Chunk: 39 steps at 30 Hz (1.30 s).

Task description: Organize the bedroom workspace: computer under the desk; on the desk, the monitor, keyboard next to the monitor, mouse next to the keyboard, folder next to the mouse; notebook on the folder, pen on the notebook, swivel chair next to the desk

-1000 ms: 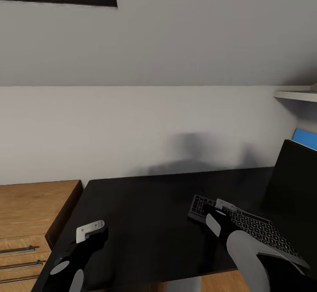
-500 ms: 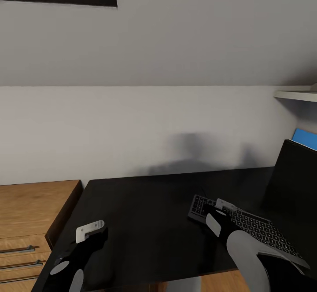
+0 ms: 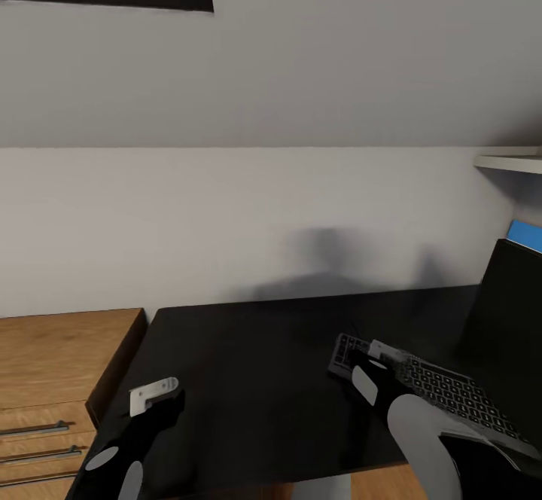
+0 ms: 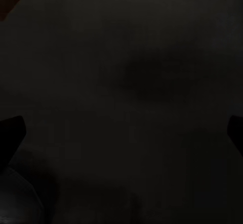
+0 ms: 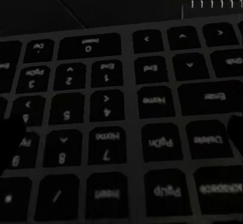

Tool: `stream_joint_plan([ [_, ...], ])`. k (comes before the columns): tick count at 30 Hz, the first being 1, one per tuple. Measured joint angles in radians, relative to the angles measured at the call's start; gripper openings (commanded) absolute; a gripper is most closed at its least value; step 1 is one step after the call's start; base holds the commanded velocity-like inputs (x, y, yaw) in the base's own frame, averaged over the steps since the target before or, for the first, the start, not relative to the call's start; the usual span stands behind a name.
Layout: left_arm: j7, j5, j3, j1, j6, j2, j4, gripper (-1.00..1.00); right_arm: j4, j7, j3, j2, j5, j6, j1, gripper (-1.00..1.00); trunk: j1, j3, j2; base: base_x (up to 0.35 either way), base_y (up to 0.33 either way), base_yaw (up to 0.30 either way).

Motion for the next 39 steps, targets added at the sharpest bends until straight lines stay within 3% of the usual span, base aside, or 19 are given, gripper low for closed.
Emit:
stream_joint_plan([
  [39,0.0,0.0,-0.003,0.0,0.0,-0.001,0.0,1.0,0.001,0.001,0.002,0.001,0.001,0.0,0.0,1.0,0.0,0.0,0.0,-0.018,0.043,0.0],
])
